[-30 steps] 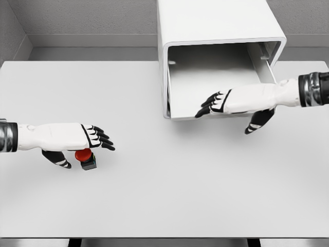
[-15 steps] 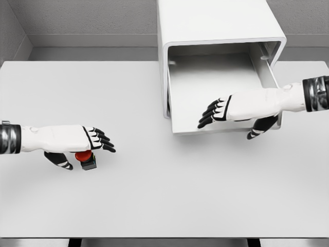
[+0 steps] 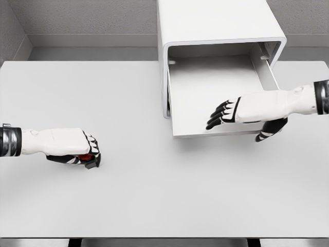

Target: Slide open multi-storey tabletop storage cabinets and put open load switch and slide close multi-storey tabletop storage cabinets

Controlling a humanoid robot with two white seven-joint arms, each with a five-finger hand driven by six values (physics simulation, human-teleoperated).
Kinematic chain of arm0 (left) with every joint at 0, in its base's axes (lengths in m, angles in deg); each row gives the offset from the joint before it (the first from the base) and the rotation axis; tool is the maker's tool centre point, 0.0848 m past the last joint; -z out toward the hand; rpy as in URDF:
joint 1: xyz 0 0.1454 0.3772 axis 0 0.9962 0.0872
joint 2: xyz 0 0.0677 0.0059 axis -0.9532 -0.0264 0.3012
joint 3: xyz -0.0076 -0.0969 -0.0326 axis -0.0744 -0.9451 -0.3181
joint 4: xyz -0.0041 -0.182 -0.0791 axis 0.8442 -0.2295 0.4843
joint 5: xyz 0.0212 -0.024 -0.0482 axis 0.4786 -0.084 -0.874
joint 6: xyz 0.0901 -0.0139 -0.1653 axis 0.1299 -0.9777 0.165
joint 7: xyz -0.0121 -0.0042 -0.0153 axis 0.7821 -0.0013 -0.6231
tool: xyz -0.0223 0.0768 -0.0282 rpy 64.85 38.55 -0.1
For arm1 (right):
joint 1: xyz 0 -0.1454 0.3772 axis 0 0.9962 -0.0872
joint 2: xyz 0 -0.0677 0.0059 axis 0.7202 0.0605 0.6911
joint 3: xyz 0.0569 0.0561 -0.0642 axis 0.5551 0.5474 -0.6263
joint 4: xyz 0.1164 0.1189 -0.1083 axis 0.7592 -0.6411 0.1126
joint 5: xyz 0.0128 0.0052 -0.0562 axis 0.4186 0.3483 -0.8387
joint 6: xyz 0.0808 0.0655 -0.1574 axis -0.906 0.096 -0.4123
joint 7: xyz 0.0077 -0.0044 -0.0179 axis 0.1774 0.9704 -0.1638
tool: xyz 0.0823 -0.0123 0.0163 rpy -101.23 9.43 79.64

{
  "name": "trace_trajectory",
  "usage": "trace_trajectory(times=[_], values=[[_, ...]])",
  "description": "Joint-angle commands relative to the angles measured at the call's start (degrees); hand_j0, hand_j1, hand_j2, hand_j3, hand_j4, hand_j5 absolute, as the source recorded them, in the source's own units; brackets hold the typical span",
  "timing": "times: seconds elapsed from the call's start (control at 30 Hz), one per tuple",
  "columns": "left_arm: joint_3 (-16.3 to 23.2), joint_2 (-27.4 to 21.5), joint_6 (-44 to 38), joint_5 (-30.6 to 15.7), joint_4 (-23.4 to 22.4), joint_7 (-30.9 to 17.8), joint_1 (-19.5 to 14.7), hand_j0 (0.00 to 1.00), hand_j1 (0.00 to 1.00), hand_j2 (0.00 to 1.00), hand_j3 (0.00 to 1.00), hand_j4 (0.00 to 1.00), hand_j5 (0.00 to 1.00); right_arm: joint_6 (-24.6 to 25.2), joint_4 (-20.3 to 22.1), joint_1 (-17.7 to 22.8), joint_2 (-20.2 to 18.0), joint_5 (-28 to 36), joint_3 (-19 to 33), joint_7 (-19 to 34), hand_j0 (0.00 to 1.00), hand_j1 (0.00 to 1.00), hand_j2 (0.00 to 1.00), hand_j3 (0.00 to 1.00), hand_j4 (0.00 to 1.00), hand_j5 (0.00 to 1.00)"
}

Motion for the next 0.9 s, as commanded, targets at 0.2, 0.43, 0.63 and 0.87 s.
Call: trace_trajectory(times=[0.2,0.43,0.63,0.87], values=[[-1.2,0.4,-0.1,-3.2,3.9,0.0,-0.9,0.4,0.4,0.4,0.4,0.4,0.4,0.2,0.5,0.1,-0.6,3.6,0.0,0.0,1.0,1.0,1.0,1.0,1.0,1.0],[-1.2,0.6,-0.1,-6.7,5.2,0.0,-6.4,0.4,0.4,0.4,0.4,0.4,0.4,0.2,0.7,0.2,-3.3,6.0,0.0,0.0,1.0,1.0,1.0,1.0,1.0,1.0],[-0.9,1.0,-0.1,-7.9,5.2,0.0,-9.3,0.4,0.4,0.4,0.4,0.4,0.4,0.2,1.3,-0.1,-3.3,5.9,0.0,-0.7,1.0,1.0,1.0,1.0,1.0,1.0],[-0.9,1.7,-0.1,-8.0,5.2,0.0,-9.8,0.42,0.42,0.42,0.42,0.42,0.42,0.2,1.3,-0.3,-3.8,5.9,0.0,-1.4,1.0,1.0,1.0,1.0,1.0,1.0]])
